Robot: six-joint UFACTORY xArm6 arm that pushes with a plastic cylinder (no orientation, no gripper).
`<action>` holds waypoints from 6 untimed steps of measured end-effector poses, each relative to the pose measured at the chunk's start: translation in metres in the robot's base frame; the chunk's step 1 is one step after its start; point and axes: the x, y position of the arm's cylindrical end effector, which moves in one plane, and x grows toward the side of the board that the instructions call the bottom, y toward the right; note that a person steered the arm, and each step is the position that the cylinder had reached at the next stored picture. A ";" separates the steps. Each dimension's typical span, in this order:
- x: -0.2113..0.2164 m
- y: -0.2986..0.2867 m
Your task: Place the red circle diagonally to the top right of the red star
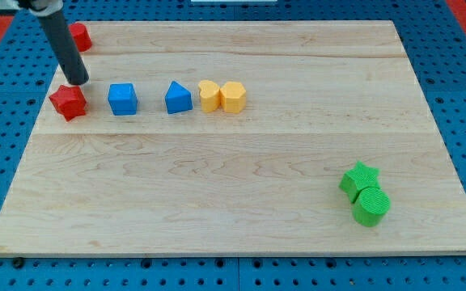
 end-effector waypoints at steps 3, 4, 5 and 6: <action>-0.080 -0.055; -0.093 -0.052; -0.093 0.019; -0.093 0.089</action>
